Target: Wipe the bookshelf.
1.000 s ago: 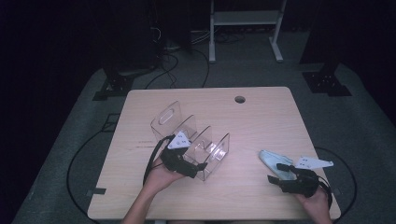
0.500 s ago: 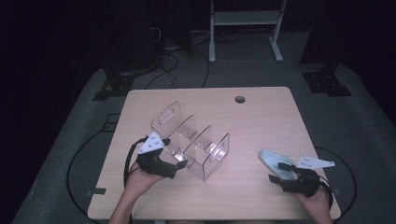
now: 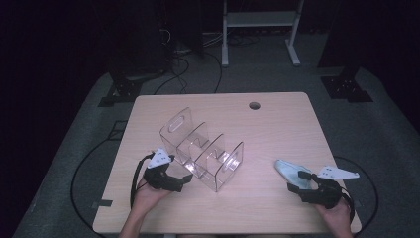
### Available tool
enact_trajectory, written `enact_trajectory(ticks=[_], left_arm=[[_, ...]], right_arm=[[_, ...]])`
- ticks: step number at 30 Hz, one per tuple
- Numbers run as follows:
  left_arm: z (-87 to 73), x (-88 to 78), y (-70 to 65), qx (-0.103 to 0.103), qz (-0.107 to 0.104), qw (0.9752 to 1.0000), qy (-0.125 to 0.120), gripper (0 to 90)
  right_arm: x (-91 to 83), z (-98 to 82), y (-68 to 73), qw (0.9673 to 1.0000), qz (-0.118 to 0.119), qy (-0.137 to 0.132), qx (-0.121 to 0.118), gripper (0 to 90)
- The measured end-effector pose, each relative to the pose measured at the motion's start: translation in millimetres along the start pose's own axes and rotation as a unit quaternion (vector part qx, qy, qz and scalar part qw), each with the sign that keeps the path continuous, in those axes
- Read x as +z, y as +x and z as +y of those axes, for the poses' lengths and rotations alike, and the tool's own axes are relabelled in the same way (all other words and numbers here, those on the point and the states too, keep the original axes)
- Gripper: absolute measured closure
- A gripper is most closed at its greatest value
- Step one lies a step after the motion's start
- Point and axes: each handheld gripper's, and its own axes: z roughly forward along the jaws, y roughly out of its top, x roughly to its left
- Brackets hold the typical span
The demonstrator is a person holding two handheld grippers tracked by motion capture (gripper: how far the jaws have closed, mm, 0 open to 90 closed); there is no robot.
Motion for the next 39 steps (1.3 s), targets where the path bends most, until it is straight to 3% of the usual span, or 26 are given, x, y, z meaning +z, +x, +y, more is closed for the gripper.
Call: enact_trajectory(ticks=[8,13,25,30,31,33,36,38,39], left_arm=[[-9.0,18.2,6.4,-0.015,0.006,0.9997,0.017,0.2],[-10.8,24.8,6.0,-0.019,0.005,0.9998,-0.001,0.3],[-11.1,39.1,6.7,-0.027,0.009,0.9995,-0.012,0.3],[-10.1,43.9,5.4,-0.027,0.018,0.9994,-0.012,0.8],[-9.9,44.4,4.7,-0.021,0.026,0.9993,-0.016,3.4],[-10.4,44.2,5.0,-0.022,0.024,0.9993,-0.02,6.8],[-10.5,45.6,3.2,-0.018,0.027,0.9992,-0.022,7.1],[-10.1,47.9,-1.5,-0.021,0.031,0.999,-0.026,7.2],[-10.1,47.9,-1.5,-0.021,0.031,0.999,-0.026,7.2]], right_arm=[[-1.1,0.6,0.9,1.0,-0.004,-0.001,-0.007,27.4],[-2.7,0.8,-0.1,1.0,-0.007,-0.004,-0.005,27.2],[-2.8,8.9,-2.2,0.9999,-0.006,-0.011,-0.006,24.1],[2.6,17.1,-7.6,0.9997,-0.019,0.005,-0.014,24.2],[4.6,19.9,-9.8,0.9994,-0.026,0.012,-0.019,25.0],[7.0,24.0,-13.6,0.9993,-0.03,0.014,-0.016,26.3],[13.4,29.4,-19.4,0.9986,-0.042,0.026,-0.016,33.4],[20.1,30.9,-21.3,0.9977,-0.048,0.045,-0.02,43.5],[20.1,30.9,-21.3,0.9977,-0.048,0.045,-0.02,43.5]])
